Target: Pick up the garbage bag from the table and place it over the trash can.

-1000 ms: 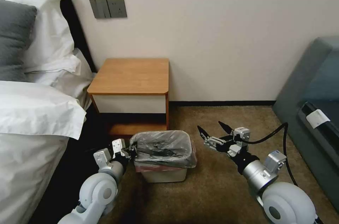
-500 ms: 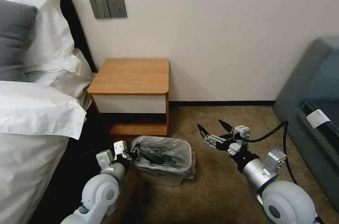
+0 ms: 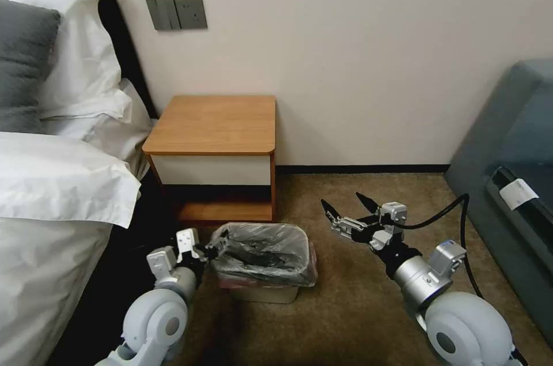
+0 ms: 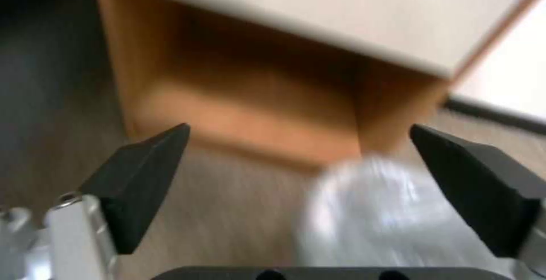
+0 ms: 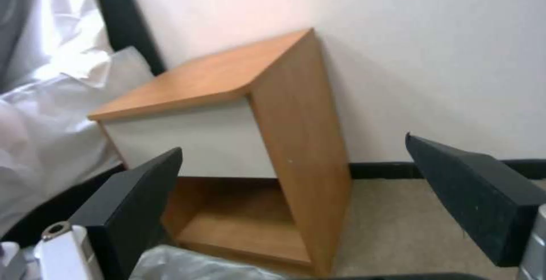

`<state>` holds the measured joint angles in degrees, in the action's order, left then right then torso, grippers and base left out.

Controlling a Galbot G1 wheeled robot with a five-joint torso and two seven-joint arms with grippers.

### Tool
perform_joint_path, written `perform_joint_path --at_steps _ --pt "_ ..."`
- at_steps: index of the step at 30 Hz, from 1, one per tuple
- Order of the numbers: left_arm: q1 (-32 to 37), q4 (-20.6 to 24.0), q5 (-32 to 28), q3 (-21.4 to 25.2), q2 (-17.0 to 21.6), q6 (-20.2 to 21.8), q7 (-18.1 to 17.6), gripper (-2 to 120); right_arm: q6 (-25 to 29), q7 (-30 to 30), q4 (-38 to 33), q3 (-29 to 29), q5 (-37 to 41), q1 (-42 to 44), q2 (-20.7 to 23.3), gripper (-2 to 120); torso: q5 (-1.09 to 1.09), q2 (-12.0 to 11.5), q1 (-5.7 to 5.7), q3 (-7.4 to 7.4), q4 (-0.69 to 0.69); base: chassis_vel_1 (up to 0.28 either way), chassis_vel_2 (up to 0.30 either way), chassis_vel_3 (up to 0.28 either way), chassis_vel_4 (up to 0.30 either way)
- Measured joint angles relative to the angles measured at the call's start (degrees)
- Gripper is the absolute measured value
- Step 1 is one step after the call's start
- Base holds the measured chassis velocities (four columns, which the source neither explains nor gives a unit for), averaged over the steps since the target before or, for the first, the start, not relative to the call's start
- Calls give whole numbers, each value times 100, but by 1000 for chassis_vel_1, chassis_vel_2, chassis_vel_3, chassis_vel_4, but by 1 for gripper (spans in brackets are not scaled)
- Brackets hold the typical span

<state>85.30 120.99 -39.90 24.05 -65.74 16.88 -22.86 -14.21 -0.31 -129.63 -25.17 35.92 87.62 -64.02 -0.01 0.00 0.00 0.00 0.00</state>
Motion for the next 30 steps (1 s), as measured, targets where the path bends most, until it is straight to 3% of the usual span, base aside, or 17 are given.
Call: perform_joint_path --at_steps 3,4,6,8,11,16,24,30 --pt "229 151 715 332 52 -549 358 100 79 8 64 -28 -286 110 -164 100 1 0 0 0 -1 0 0 0 0" --pt "229 151 715 332 52 -549 358 100 79 8 64 -28 -286 110 -164 100 1 0 0 0 -1 0 0 0 0" --pt "555 278 1365 566 56 -1038 636 100 215 26 80 -64 -729 257 -363 100 0 0 0 0 0 0 0 0 0" --pt "743 378 1571 608 31 -1168 771 100 282 81 75 -71 -1016 360 -481 100 0 0 0 0 0 0 0 0 0" --pt "1452 775 2316 689 -241 -1747 1281 100 609 265 -67 -100 -1898 827 -901 100 1 0 0 0 0 0 0 0 0" --pt "2284 1279 2907 695 -784 -2280 1708 100 896 294 -573 -163 -2734 1563 -1482 100 0 0 0 -1 0 0 0 0 0" --pt "3156 1823 3042 761 -1031 -2428 1837 100 1657 108 -809 -466 -3083 2252 -1900 100 2 0 0 -1 0 0 0 0 0" --pt "3777 1998 2937 735 -1118 -2724 1589 100 2060 94 -841 -474 -2889 2596 -1850 100 1 0 0 -1 0 0 0 0 0"
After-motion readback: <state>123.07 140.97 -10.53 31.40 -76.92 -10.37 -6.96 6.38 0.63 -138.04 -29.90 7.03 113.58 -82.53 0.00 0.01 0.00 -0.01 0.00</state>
